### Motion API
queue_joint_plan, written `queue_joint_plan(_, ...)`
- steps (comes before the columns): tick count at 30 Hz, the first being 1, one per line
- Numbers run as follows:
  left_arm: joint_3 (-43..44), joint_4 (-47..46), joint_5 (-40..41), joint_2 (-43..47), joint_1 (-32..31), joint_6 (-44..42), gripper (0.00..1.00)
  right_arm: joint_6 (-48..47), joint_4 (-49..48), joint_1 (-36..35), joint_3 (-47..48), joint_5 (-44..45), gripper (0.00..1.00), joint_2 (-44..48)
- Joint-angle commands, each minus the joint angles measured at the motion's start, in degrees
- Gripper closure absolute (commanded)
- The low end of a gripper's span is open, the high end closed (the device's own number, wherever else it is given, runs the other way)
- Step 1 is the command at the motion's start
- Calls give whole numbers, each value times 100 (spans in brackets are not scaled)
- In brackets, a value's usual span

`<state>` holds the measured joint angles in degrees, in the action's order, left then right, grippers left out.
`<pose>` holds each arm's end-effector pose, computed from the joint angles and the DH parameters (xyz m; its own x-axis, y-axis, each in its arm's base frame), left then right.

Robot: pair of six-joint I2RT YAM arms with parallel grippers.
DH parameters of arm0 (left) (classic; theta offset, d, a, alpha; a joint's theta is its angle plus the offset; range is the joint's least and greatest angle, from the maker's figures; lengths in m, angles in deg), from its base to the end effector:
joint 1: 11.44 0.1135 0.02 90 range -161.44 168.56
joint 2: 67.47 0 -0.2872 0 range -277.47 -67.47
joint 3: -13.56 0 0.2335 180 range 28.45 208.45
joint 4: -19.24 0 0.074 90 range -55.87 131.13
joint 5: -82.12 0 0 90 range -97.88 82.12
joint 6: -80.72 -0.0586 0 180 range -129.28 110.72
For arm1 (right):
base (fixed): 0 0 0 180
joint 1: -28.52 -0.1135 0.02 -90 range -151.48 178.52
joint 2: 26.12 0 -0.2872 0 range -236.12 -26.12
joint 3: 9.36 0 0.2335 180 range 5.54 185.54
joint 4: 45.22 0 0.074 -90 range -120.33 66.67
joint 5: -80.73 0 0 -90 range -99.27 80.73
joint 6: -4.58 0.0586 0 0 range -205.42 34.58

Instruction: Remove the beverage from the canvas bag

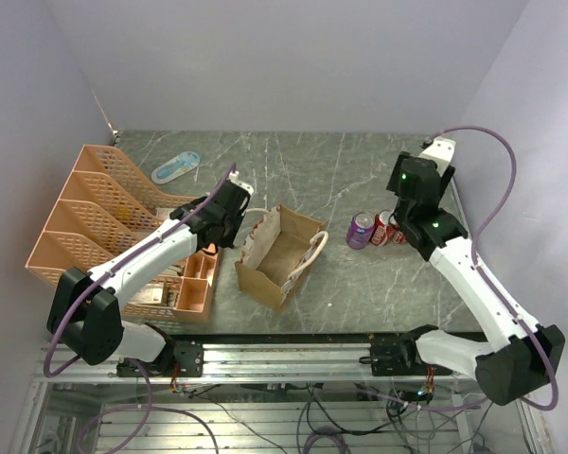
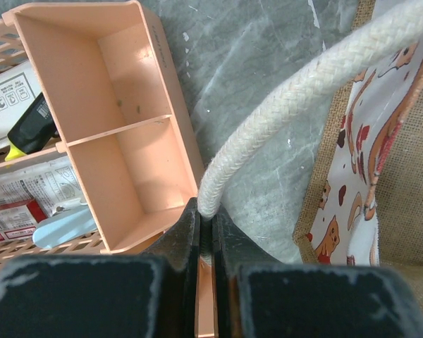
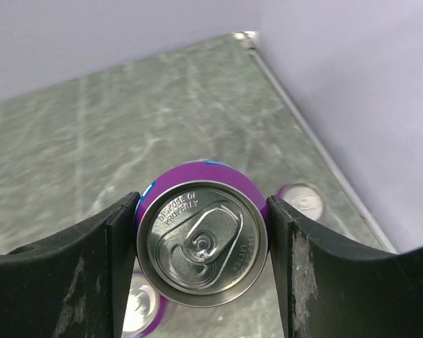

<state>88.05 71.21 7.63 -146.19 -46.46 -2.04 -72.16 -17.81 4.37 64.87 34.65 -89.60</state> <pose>0.2295 -0.1417 0.2695 -0.7294 0.3629 -0.5799 0.3419 0.9276 0.1503 0.2288 0.0580 0.3807 -0.1831 0.0990 -0.9781 0.3634 0.9313 0.0262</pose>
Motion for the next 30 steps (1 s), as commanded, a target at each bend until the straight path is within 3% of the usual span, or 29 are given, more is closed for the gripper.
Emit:
queue_joint_plan(1,184,-69,-198,15,-39,-43,93,324,-555,816,5,242,100,-131)
queue_joint_plan(7,187,-87,-308,7,-39,-43,93,453,-1171,2026,-84,492,100,-531)
queue_joint_plan(13,185,-95,-416,-27,-39,-40,93,1253,-1027,2969,22,443,100,-953)
queue_joint_plan(23,178,-72,-304,-214,-57,-24,93,2705,-323,3968,106,-184,100,-1587)
queue_joint_plan(30,184,-52,-248,-267,-57,-22,93,3357,300,4224,375,-468,100,-2093)
